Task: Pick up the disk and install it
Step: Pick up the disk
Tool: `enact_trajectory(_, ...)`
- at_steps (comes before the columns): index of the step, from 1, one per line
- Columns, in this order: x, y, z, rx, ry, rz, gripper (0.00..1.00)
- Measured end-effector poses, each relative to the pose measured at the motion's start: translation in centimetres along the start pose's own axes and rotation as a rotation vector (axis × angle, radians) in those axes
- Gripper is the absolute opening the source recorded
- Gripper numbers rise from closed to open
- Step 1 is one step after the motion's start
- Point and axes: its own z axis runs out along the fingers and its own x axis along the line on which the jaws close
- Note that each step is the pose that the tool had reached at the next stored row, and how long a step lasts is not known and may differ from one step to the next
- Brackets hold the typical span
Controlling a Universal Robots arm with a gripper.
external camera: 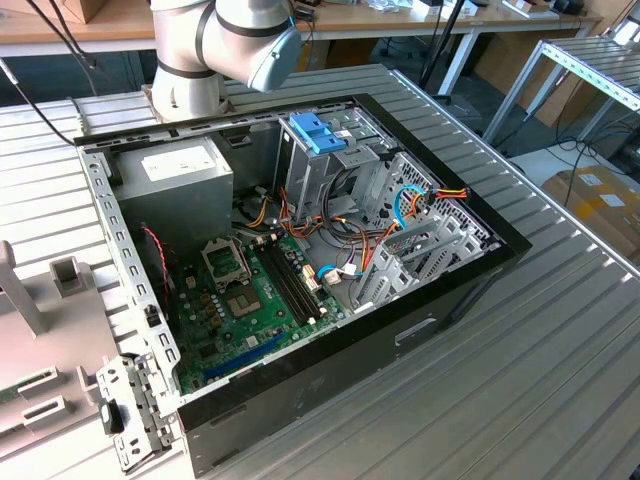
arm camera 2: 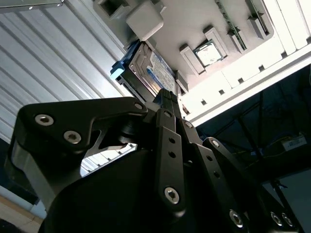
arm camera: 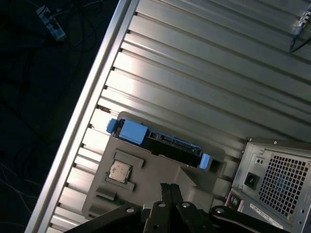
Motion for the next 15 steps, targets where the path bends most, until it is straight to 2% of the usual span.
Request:
enact_trajectory(4,0.00,0.00,0.00,-0.0010,0.0017,-0.038,0.11)
enact_trajectory(15,0.00,0.00,0.00,-0.0021,0.0039,-0.087,0.11)
